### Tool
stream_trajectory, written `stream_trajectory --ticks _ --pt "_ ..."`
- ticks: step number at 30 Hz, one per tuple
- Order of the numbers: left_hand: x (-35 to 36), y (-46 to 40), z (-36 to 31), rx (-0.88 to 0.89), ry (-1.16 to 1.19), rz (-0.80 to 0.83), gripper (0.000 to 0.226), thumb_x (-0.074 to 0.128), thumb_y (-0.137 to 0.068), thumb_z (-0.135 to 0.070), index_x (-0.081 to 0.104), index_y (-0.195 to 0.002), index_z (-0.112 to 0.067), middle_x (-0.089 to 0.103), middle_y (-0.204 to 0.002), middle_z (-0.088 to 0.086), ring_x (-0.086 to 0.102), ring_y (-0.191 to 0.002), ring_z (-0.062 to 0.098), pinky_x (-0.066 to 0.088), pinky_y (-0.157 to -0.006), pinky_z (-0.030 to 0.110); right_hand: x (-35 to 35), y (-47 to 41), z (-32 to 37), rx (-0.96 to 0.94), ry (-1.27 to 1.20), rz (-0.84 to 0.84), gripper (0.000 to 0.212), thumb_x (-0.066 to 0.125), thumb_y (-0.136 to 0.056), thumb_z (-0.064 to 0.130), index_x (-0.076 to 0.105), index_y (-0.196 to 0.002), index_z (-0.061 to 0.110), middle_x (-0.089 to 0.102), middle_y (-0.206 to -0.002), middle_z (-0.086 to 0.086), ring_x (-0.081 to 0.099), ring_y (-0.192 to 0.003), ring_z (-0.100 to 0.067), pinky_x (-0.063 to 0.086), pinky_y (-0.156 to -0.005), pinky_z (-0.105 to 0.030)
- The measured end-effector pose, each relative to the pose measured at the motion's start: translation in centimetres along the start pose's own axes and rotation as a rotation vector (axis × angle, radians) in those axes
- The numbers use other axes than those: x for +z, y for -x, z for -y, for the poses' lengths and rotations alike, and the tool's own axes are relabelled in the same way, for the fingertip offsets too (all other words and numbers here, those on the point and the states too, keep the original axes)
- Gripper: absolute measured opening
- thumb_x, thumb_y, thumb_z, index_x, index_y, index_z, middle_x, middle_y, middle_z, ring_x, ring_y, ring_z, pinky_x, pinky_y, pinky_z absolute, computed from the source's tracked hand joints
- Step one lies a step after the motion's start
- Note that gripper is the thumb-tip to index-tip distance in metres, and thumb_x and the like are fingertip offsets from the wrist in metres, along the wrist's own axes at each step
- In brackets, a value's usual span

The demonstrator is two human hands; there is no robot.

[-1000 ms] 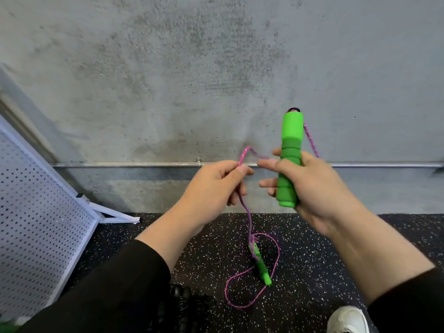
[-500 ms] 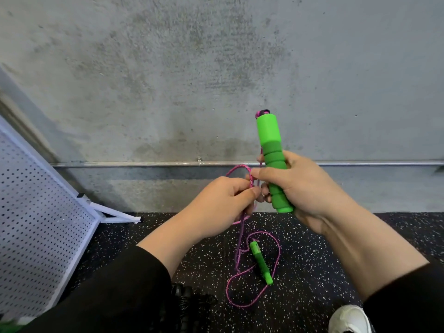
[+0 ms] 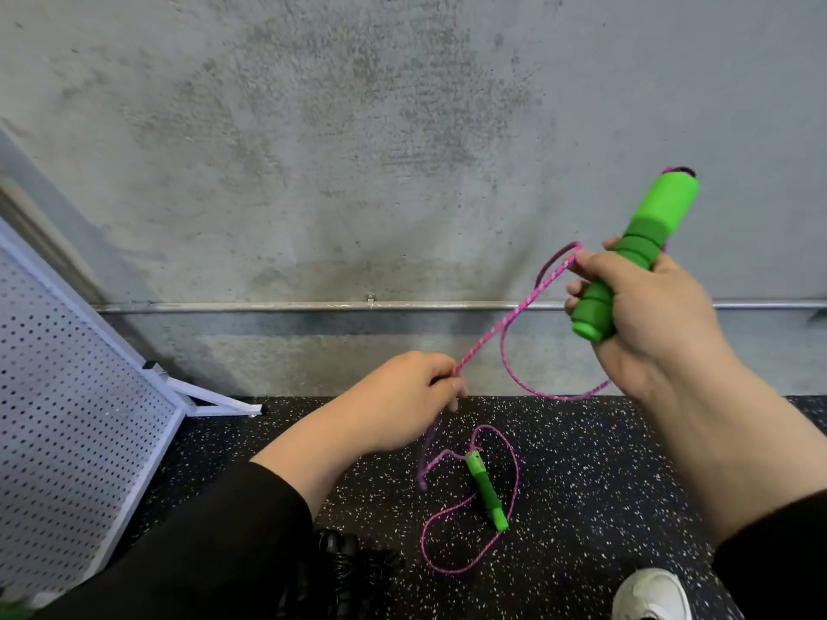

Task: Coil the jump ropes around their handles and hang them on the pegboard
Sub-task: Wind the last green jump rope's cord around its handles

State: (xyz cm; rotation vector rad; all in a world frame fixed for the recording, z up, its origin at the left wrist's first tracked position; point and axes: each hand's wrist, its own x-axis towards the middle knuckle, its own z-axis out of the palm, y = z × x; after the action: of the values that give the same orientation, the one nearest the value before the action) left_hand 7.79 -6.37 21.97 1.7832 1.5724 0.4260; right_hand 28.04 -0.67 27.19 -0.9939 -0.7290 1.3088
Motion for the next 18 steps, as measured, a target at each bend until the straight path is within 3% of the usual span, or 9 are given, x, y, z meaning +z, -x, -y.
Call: stream_trajectory --ticks 4,6,9,11,14,16,18 --pt "-0.1 0.0 -0.7 0.084 0.069 -0.125 0.019 0.05 -0.106 -0.028 0.067 -0.098 -0.027 0.071 -0.073 -0.004 0.054 -0.054 0.003 0.042 -0.056 0.019 1.0 1.5 -1.8 0.148 0.172 0.186 0.021 0.065 -0.093 0.002 0.051 -0.1 0.015 0.072 -0.094 -0.015 0.064 -0.057 -0.015 0.046 -0.046 -0.022" --pt "-0.1 0.1 -1.2 0.124 0.065 -0.141 0.025 0.052 -0.106 -0.028 0.063 -0.084 -0.032 0.064 -0.061 -0.009 0.049 -0.049 -0.002 0.037 -0.054 0.017 1.7 2.3 -2.8 0.191 0.194 0.248 0.026 0.068 -0.09 0.0 0.052 -0.105 0.013 0.071 -0.099 -0.021 0.062 -0.057 -0.018 0.046 -0.044 -0.023" --pt "0.2 -0.1 -1.5 0.135 0.061 -0.157 0.037 0.054 -0.105 -0.028 0.053 -0.069 -0.032 0.055 -0.051 -0.018 0.048 -0.048 -0.002 0.032 -0.052 0.016 2.5 2.8 -3.3 0.177 0.221 0.272 0.028 0.068 -0.087 -0.006 0.053 -0.105 0.01 0.068 -0.089 -0.021 0.056 -0.056 -0.018 0.047 -0.045 -0.025" --pt "0.1 -0.2 -1.6 0.119 0.064 -0.172 0.035 0.056 -0.104 -0.031 0.054 -0.068 -0.032 0.055 -0.053 -0.017 0.047 -0.049 -0.001 0.032 -0.052 0.018 2.7 2.7 -3.1 0.129 0.205 0.258 0.028 0.065 -0.086 -0.009 0.053 -0.103 0.01 0.068 -0.082 -0.018 0.056 -0.055 -0.018 0.046 -0.046 -0.024" --pt "-0.2 -0.3 -1.2 0.097 0.053 -0.153 0.025 0.058 -0.101 -0.033 0.065 -0.079 -0.023 0.063 -0.066 -0.002 0.046 -0.053 0.004 0.04 -0.059 0.03 2.4 1.8 -2.4 0.049 0.134 0.162 0.029 0.064 -0.086 -0.01 0.051 -0.097 0.014 0.068 -0.072 -0.01 0.057 -0.054 -0.014 0.045 -0.049 -0.024" --pt "-0.3 -0.4 -0.8 0.066 0.049 -0.118 0.019 0.057 -0.101 -0.03 0.07 -0.091 -0.02 0.07 -0.077 0.006 0.052 -0.059 0.011 0.046 -0.062 0.034 1.9 1.0 -1.8 0.017 0.066 0.09 0.031 0.065 -0.085 -0.01 0.05 -0.096 0.015 0.066 -0.075 -0.012 0.058 -0.053 -0.014 0.045 -0.05 -0.024" --pt "-0.4 -0.4 -0.3 0.027 0.038 -0.085 0.018 0.056 -0.101 -0.028 0.071 -0.093 -0.022 0.072 -0.082 0.004 0.054 -0.06 0.012 0.049 -0.063 0.034 1.4 0.3 -1.3 -0.003 -0.003 0.019 0.032 0.063 -0.086 -0.01 0.048 -0.097 0.015 0.064 -0.079 -0.015 0.058 -0.055 -0.015 0.045 -0.05 -0.023"
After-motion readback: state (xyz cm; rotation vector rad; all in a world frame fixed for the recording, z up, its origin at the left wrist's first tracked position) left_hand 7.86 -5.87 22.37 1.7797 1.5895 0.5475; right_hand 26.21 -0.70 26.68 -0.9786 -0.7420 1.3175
